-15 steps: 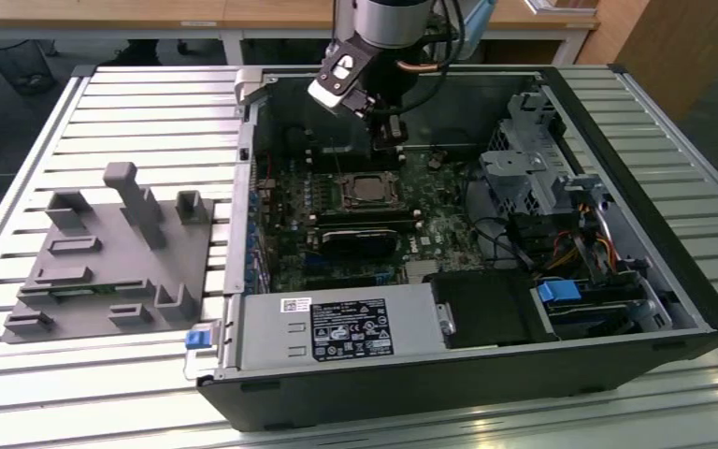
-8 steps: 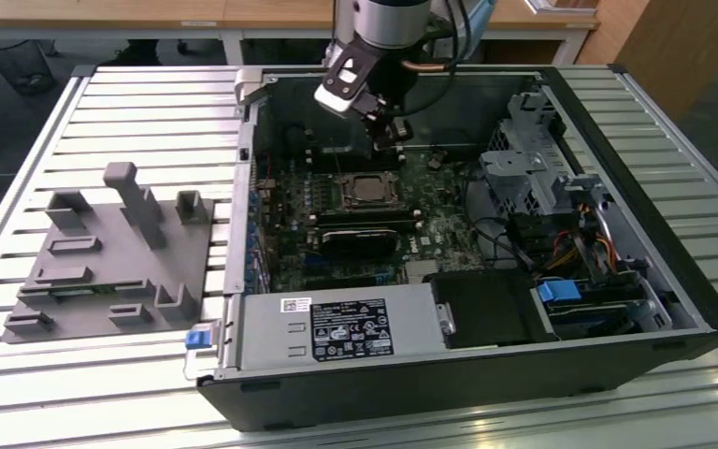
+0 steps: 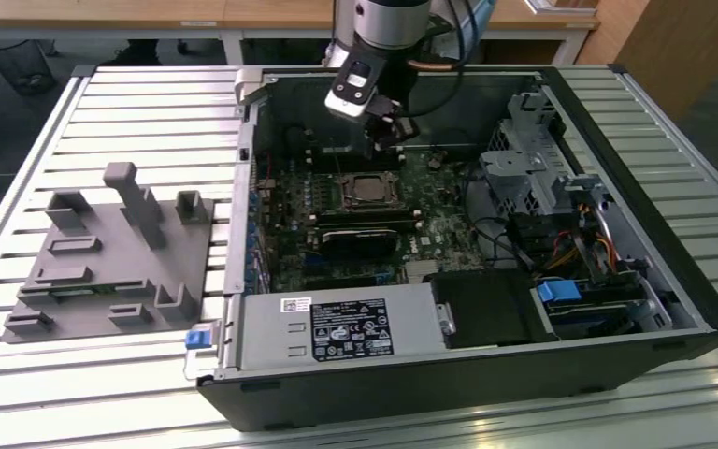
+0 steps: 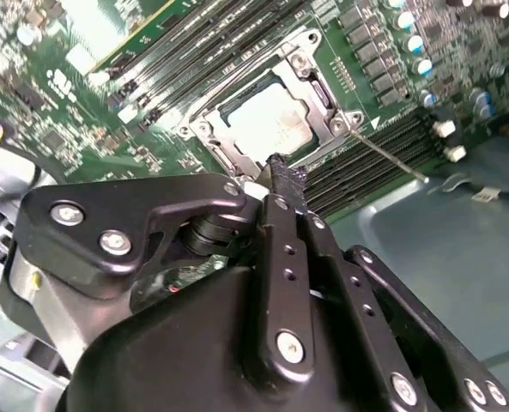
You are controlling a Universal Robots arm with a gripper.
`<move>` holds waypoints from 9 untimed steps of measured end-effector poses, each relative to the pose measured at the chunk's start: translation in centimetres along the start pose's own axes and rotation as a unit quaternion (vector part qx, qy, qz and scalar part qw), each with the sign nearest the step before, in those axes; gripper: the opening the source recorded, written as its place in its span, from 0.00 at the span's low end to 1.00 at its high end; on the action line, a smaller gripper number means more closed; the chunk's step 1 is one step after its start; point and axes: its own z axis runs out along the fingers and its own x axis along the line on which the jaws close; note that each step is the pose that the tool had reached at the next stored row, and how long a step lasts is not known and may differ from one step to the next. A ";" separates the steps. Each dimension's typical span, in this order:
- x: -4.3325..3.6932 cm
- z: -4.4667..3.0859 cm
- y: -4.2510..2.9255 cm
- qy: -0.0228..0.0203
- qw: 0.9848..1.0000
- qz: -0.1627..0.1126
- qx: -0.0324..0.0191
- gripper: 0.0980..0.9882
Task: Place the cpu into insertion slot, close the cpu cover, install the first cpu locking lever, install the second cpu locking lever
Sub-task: 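Install the first cpu locking lever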
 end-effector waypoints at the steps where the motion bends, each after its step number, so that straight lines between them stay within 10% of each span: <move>1: 0.00 0.00 0.00 0.000 1.000 -0.009 0.000 0.01; 9: 0.00 0.01 0.00 0.002 0.997 -0.080 0.002 0.01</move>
